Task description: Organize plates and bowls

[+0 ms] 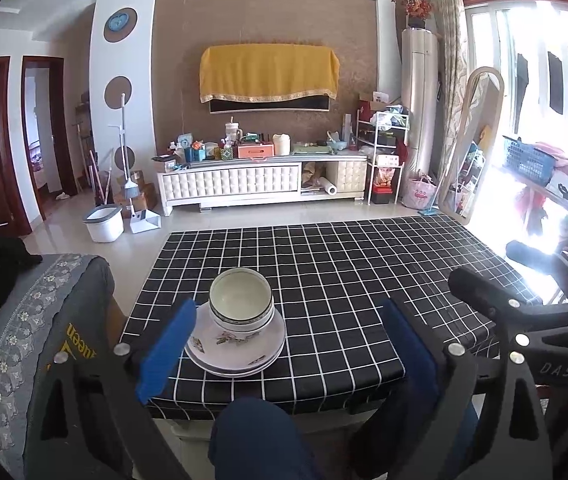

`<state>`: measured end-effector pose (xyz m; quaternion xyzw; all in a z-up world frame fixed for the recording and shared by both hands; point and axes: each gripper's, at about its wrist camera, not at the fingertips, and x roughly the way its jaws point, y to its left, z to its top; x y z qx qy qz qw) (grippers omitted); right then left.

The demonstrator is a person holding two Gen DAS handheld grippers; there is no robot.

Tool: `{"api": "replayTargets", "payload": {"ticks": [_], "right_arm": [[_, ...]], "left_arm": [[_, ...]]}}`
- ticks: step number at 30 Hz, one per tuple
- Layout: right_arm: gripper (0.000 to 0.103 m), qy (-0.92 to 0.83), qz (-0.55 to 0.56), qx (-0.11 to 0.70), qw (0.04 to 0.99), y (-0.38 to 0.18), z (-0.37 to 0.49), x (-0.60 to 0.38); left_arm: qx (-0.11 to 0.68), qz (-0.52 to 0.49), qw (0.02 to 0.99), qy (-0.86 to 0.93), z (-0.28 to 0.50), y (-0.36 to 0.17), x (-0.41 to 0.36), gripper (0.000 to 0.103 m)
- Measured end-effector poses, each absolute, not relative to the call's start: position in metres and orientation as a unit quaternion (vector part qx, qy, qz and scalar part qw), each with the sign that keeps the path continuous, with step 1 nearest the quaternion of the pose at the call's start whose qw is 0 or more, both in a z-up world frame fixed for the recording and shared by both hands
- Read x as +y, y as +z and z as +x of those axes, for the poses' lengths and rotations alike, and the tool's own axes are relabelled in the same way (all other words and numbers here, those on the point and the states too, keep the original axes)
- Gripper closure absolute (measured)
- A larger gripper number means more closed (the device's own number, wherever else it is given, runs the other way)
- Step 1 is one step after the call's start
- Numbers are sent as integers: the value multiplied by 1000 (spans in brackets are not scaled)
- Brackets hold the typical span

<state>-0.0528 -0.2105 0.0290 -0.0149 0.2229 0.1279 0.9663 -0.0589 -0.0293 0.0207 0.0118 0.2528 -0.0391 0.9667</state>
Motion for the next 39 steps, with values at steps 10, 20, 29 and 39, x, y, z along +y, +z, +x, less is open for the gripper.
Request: {"api": "replayTargets", "payload": {"ticks": [10, 20, 29, 39], "right_arm": [[0, 126, -20, 228, 965, 30, -52, -210], [0, 127, -19, 229, 965, 30, -54, -211], [0, 126, -23, 236, 963, 28, -54, -211], [0, 116, -25, 242, 963, 27, -53, -213]], "left_arm": [[250, 11, 968, -34, -60, 21, -26, 0], [254, 2, 967, -37, -60, 23, -24, 0], [244, 11, 969, -39, -62, 24, -26, 0], [240, 26, 970, -30, -61, 23, -32, 0]]}}
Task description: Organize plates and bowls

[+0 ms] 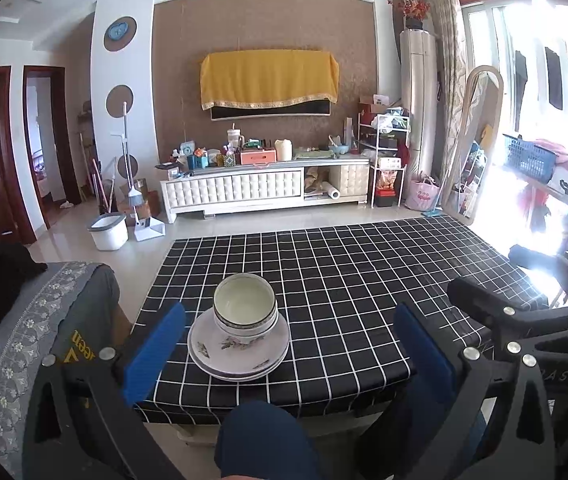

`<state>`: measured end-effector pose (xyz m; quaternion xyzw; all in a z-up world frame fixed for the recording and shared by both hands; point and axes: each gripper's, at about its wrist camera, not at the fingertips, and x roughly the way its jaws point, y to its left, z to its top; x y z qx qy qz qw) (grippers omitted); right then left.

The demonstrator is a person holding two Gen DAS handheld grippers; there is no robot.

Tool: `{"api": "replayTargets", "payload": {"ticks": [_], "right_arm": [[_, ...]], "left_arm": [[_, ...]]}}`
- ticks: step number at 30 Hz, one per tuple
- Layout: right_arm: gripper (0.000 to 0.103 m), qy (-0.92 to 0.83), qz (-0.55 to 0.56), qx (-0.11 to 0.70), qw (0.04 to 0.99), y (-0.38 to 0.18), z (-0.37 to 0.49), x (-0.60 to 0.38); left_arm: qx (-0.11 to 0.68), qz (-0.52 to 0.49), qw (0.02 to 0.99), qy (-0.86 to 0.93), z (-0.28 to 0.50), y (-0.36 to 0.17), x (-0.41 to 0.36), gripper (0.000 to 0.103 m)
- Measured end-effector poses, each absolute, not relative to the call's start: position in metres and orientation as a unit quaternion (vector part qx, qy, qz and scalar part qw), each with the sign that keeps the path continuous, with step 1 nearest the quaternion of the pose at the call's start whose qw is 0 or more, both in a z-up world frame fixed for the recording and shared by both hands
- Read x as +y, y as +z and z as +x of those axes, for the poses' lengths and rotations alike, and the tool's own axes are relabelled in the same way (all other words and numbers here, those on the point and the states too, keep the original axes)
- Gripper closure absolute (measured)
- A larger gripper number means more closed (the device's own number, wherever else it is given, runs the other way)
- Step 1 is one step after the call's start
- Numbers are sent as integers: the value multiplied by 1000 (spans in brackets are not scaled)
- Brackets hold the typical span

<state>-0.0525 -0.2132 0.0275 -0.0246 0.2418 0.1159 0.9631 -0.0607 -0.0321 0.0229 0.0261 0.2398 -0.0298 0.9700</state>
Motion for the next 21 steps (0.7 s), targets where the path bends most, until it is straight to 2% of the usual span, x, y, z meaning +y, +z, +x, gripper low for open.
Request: {"api": "replayTargets", "payload": {"ticks": [12, 21], "right_arm": [[0, 102, -22, 253, 962, 23, -50, -217], [0, 97, -26, 259, 961, 20, -50, -215]], "left_arm": [[245, -7, 969, -23, -59, 23, -22, 0], [264, 25, 964, -32, -57, 15, -36, 0]]}}
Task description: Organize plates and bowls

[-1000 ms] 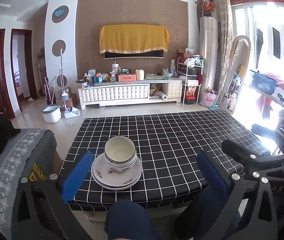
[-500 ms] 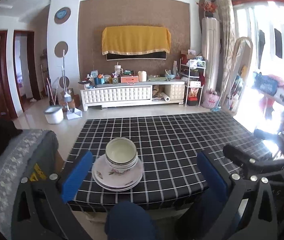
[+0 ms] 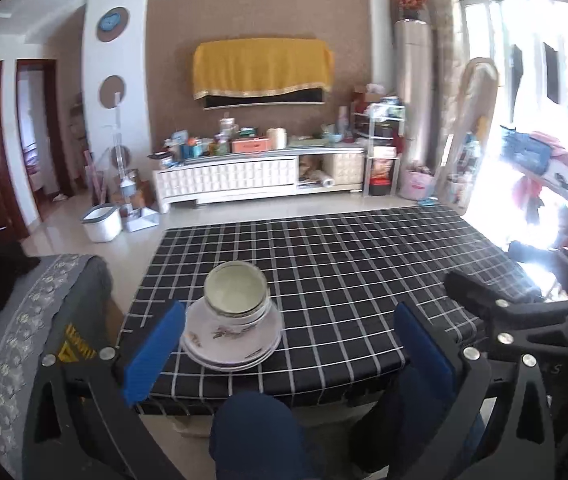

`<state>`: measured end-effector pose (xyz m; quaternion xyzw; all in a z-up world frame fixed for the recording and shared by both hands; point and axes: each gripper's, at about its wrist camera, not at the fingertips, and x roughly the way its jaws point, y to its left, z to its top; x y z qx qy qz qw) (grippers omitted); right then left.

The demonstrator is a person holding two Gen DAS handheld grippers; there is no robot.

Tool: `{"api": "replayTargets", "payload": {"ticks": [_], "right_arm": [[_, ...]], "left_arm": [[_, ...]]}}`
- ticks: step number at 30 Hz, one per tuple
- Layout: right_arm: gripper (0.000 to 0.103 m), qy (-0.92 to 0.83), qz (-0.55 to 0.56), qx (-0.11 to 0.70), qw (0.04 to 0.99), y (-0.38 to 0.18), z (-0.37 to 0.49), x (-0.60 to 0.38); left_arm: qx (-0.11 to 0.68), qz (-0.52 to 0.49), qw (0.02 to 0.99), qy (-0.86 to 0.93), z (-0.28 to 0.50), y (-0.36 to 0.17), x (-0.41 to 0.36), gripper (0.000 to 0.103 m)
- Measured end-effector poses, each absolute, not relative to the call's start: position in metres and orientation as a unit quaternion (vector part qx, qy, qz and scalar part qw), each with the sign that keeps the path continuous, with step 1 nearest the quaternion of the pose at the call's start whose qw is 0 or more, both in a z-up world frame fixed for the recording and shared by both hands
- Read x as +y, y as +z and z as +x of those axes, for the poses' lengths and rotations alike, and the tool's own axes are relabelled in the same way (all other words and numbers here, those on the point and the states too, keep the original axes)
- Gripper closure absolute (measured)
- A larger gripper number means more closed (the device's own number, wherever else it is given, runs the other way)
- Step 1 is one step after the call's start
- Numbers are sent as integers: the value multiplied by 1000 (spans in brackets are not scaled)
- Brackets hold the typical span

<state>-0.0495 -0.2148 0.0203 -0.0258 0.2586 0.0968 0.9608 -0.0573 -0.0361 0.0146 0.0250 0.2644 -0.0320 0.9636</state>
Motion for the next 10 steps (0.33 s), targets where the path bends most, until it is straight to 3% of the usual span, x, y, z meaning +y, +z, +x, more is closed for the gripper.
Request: {"api": "replayTargets", "payload": {"ticks": [10], "right_arm": [[0, 87, -23, 265, 960, 19, -48, -219]], "left_arm": [[223, 3, 974, -22, -64, 24, -30, 0]]}}
